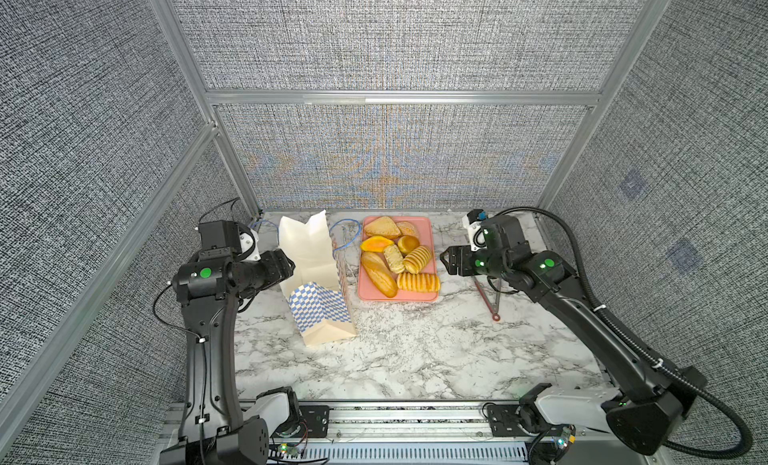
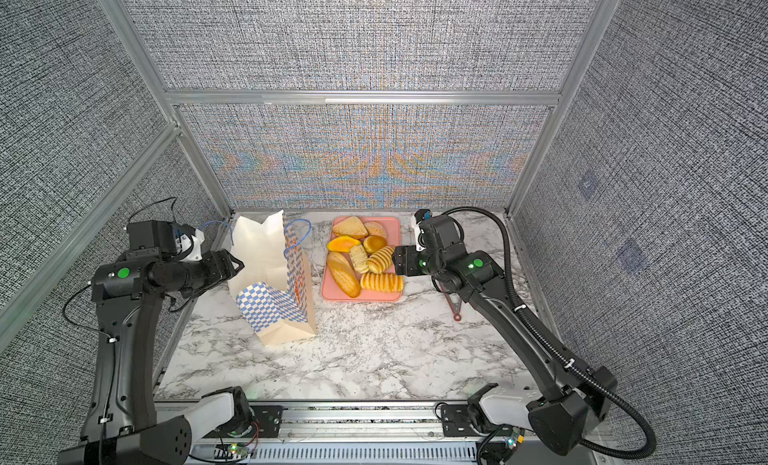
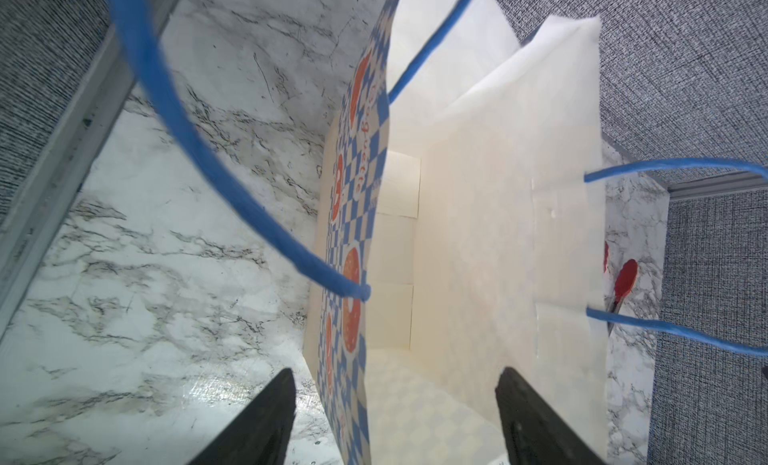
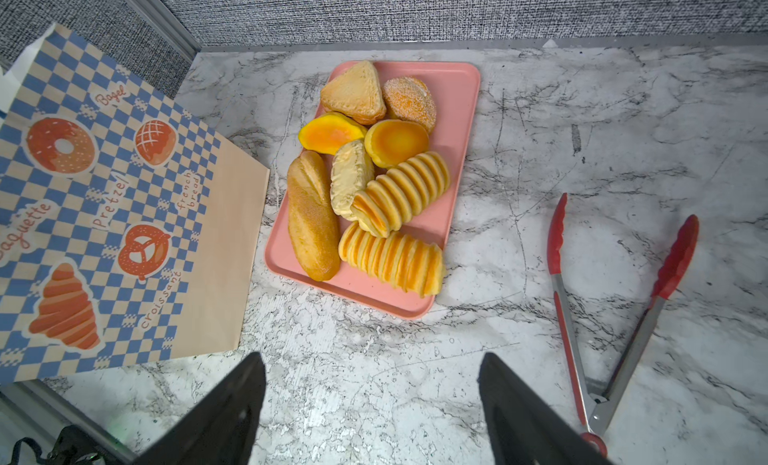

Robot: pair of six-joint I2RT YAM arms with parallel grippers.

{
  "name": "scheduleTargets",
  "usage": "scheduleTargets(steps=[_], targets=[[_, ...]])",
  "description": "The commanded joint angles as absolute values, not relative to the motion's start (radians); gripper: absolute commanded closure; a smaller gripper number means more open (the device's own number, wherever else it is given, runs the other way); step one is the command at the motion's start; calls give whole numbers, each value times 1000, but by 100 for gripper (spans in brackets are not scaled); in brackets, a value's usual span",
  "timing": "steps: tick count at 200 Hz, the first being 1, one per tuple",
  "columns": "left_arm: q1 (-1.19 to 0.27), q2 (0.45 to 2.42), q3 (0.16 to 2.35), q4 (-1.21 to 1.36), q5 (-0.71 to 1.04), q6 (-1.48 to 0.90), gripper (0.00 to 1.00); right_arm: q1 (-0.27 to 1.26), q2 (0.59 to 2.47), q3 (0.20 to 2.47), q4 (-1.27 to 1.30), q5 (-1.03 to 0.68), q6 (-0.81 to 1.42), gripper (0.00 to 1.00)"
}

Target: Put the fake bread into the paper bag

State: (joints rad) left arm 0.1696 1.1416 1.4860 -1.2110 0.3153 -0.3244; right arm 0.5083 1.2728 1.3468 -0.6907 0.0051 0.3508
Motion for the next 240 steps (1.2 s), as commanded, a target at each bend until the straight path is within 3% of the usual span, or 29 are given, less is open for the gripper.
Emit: scheduleTargets(steps=[1, 48, 60, 65, 76, 141, 200, 240], targets=[[170, 1125, 1528, -1239, 246, -302, 22, 480, 1262, 1337, -686, -41, 367, 15], [170, 1050, 1583, -1158, 207, -295, 17, 359, 1243, 1285, -709, -48, 368, 9], [167, 1036, 1583, -1126, 219, -299, 13, 314, 1243, 1268, -725, -45, 365, 8], [163, 1033, 1585, -1116, 223, -299, 3, 297, 1243, 1258, -731, -44, 364, 8], [138, 1037, 1597, -1103, 216, -299, 2, 260, 1245, 1235, -743, -31, 360, 7], [-194, 1138, 1726, -1079, 65, -324, 2, 94, 1263, 1062, -747, -5, 344, 7], [-615, 1265, 1736, -942, -71, -367, 2, 68, 1393, 955, -701, -13, 348, 8], [-724, 1294, 1640, -769, -27, -405, 2, 68, 1497, 927, -648, -55, 344, 10]])
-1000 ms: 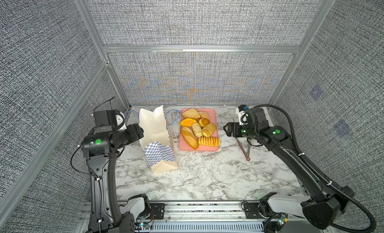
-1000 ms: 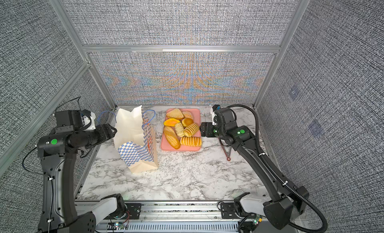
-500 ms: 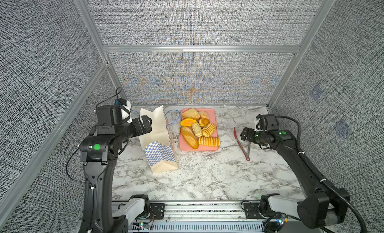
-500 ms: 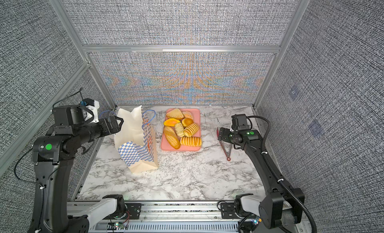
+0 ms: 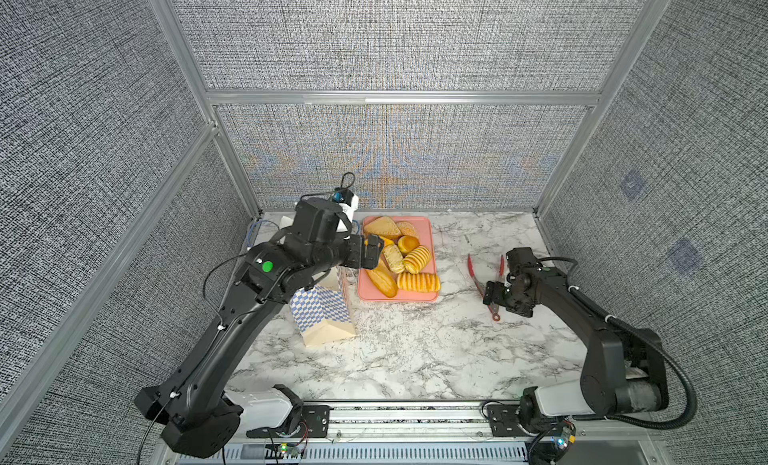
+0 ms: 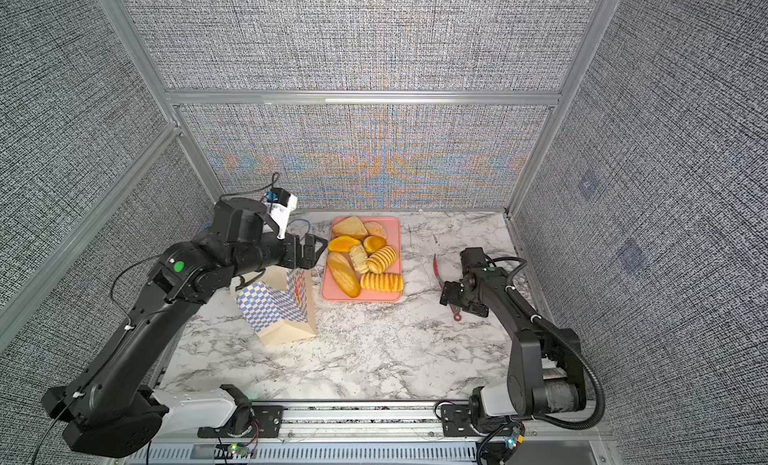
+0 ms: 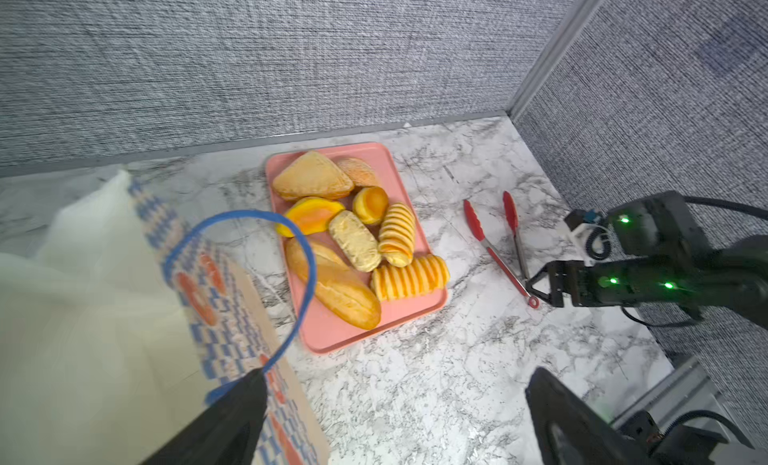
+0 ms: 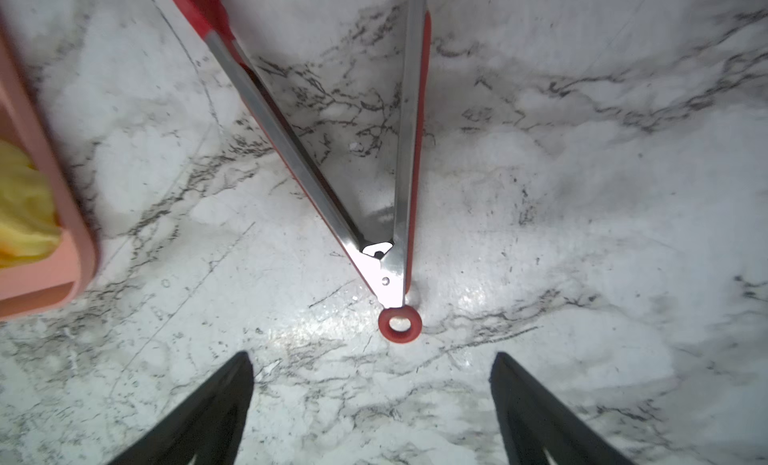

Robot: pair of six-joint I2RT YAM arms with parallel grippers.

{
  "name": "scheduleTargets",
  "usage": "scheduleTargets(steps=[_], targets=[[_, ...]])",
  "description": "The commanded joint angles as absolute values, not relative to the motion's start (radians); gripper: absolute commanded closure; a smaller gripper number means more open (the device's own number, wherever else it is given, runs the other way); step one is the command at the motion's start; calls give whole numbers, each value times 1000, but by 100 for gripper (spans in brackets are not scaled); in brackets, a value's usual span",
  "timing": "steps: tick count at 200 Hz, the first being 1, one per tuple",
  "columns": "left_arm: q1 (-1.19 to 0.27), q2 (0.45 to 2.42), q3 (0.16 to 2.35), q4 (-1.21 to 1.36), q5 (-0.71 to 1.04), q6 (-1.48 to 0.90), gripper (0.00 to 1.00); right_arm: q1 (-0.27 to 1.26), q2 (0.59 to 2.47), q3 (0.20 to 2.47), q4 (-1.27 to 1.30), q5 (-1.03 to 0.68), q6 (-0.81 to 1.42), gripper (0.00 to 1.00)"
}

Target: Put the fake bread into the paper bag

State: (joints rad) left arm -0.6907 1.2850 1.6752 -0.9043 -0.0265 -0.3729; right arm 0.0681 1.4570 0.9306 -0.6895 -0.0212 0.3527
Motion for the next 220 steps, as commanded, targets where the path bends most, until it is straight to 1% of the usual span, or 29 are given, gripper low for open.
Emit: scheduleTargets(steps=[1, 30, 66, 72, 93, 120, 160, 188, 220], targets=[[-724, 1294, 1638, -767, -25, -405, 2, 68, 1499, 927, -648, -55, 344, 10], [-727, 1286, 1585, -715, 4, -426, 2, 72, 1549, 939, -635, -53, 337, 10], [-727, 1251, 1514, -674, 3, -449, 2, 104, 1629, 986, -658, 20, 332, 12], [-727, 1245, 1504, -669, 1, -451, 2, 115, 1646, 1028, -665, 39, 330, 12], [-727, 1228, 1484, -672, -24, -451, 2, 140, 1707, 1080, -680, 66, 327, 14], [-727, 1214, 1473, -675, -38, -445, 2, 166, 1768, 1130, -684, 59, 335, 18], [-728, 1216, 1459, -670, -39, -452, 2, 216, 1757, 1163, -698, 60, 358, 19], [-727, 1223, 1457, -660, -29, -453, 2, 201, 1747, 1155, -715, 89, 358, 18], [-727, 1222, 1456, -658, -32, -448, 2, 180, 1751, 1131, -694, 66, 355, 16]])
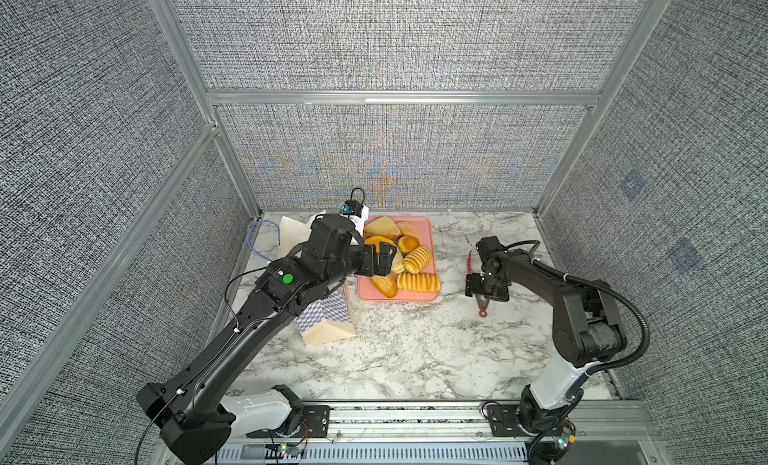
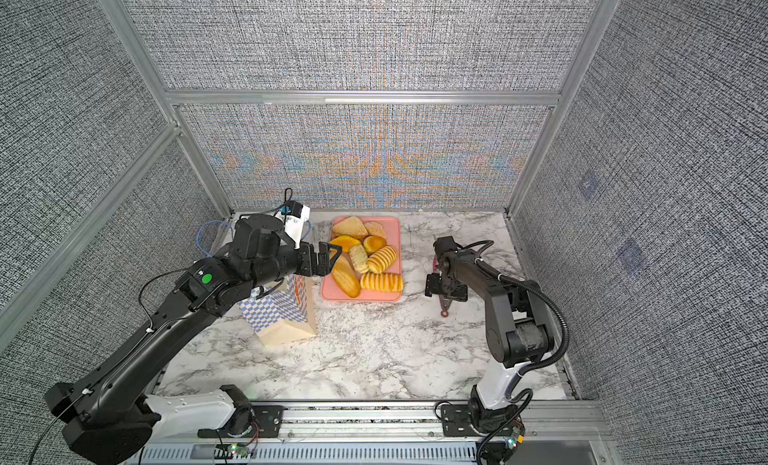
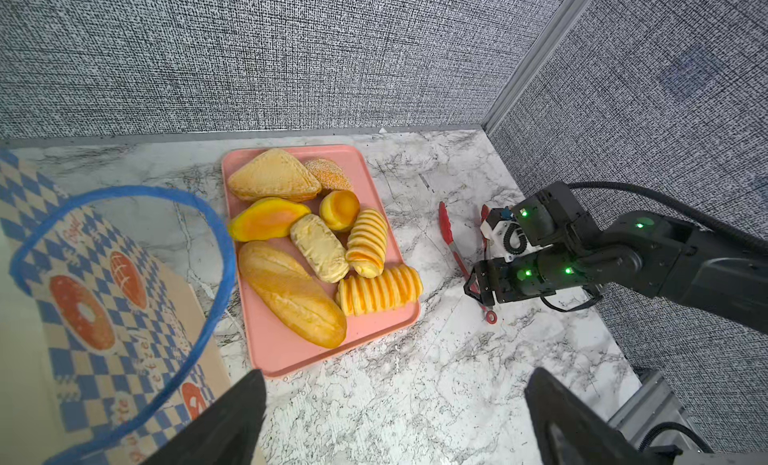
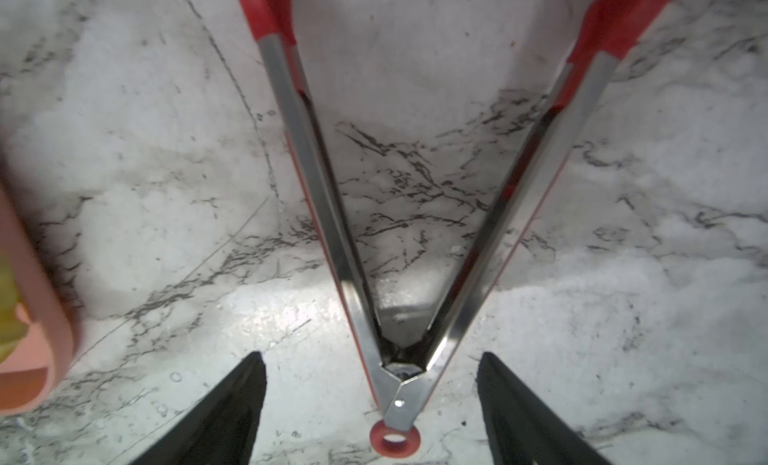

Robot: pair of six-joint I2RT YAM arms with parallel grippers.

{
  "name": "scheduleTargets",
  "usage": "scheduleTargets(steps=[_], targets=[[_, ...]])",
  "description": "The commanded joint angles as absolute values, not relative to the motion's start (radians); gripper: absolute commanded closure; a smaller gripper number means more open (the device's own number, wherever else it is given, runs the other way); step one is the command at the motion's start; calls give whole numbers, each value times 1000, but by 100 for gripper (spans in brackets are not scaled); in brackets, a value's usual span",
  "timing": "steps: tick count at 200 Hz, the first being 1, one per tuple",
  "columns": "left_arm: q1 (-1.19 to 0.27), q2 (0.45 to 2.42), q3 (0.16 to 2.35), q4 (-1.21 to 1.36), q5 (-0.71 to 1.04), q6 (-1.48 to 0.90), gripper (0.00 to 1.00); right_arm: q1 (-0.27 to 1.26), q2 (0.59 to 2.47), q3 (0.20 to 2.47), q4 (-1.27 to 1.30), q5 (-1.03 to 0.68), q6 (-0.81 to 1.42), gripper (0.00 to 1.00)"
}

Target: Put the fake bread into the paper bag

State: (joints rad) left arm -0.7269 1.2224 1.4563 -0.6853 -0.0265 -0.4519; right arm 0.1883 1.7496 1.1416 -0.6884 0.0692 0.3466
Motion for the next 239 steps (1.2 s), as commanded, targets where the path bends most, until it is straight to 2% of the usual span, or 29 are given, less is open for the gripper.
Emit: scheduleTargets(steps=[1, 166, 239], targets=[[-727, 1221, 1456, -659, -32, -449, 2, 180, 1751, 1131, -692, 65, 355, 16], [-727, 1197, 1444, -677, -48, -443, 2, 142, 1911, 1269, -685, 80, 324, 20], [-726, 1192, 1445, -676, -48, -442, 2, 137, 1899, 1252, -682, 69, 328, 40]])
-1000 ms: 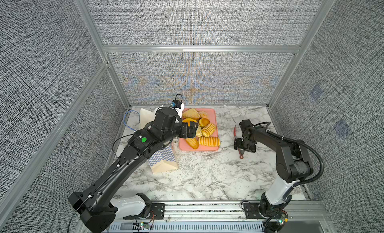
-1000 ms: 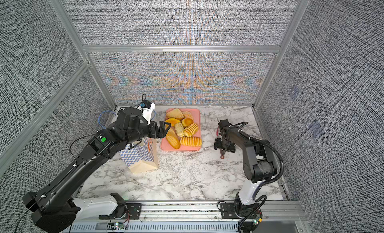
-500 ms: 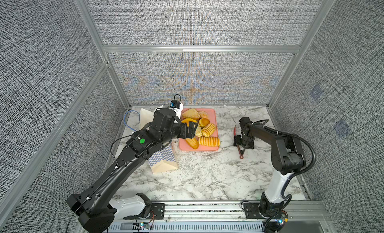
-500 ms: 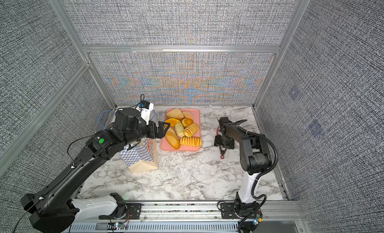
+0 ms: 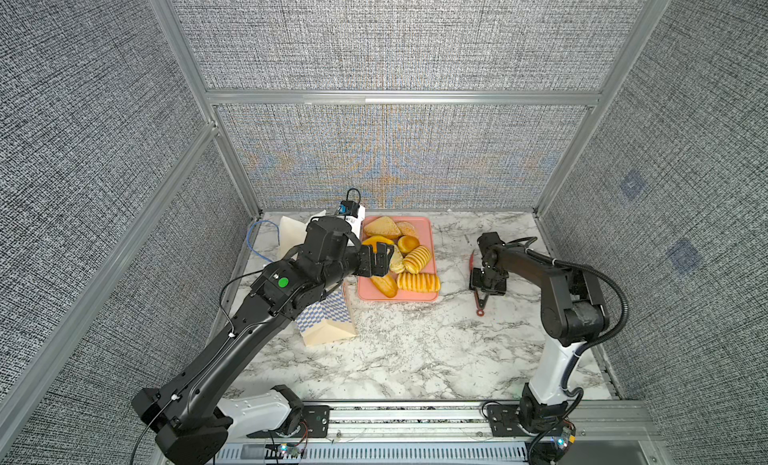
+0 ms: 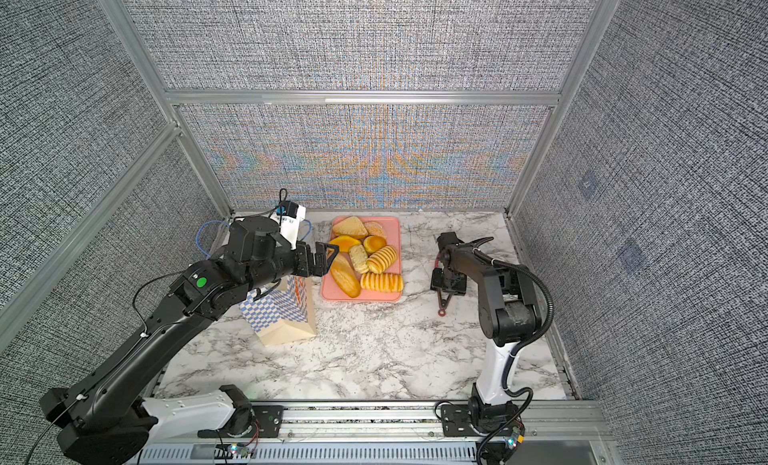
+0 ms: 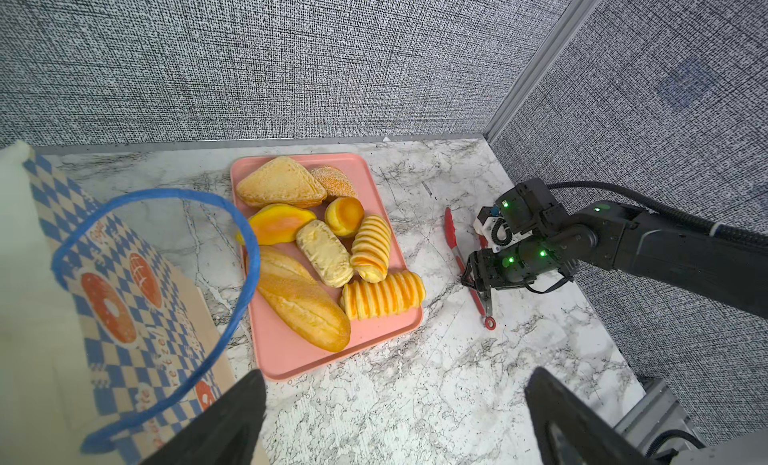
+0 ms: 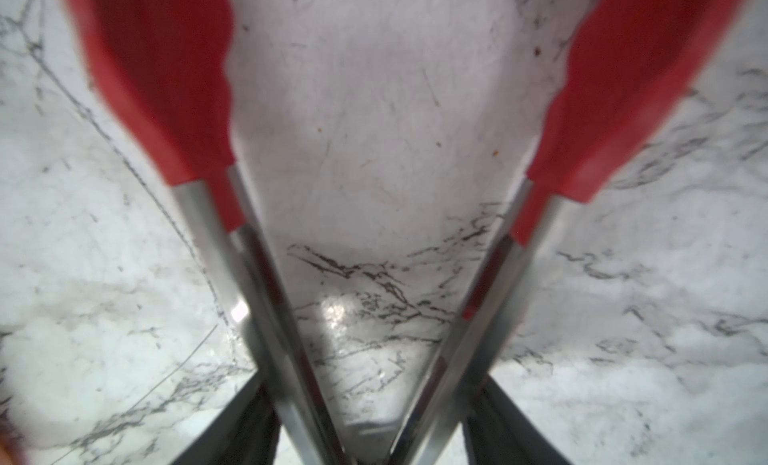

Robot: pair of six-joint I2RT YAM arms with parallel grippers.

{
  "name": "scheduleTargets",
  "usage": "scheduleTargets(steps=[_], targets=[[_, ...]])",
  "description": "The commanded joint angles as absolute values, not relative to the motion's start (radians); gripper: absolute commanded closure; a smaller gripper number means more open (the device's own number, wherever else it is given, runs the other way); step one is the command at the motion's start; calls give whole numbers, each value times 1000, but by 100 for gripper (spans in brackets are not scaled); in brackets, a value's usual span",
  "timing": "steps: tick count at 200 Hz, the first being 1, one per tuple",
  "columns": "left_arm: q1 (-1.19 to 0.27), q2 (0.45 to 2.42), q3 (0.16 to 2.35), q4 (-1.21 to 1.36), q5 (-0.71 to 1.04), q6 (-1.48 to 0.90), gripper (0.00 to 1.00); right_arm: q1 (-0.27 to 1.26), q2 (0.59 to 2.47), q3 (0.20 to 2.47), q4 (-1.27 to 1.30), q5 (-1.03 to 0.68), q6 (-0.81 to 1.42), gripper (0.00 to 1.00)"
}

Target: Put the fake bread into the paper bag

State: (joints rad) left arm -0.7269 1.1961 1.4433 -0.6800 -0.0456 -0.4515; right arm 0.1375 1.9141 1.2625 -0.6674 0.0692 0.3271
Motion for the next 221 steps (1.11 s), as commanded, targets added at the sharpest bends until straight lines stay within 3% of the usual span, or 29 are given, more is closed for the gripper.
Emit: scheduleTargets(steps=[1, 124, 221], targets=[[-727, 1193, 1445, -676, -48, -442, 2, 136, 1899, 1251, -682, 69, 328, 40], [-727, 1168, 1460, -690, -62, -444, 2, 140, 1614, 1246, -784, 52, 321, 49], [-726, 1090, 1619, -884, -272, -344, 2, 192, 1328, 1264, -846, -66, 312, 55]])
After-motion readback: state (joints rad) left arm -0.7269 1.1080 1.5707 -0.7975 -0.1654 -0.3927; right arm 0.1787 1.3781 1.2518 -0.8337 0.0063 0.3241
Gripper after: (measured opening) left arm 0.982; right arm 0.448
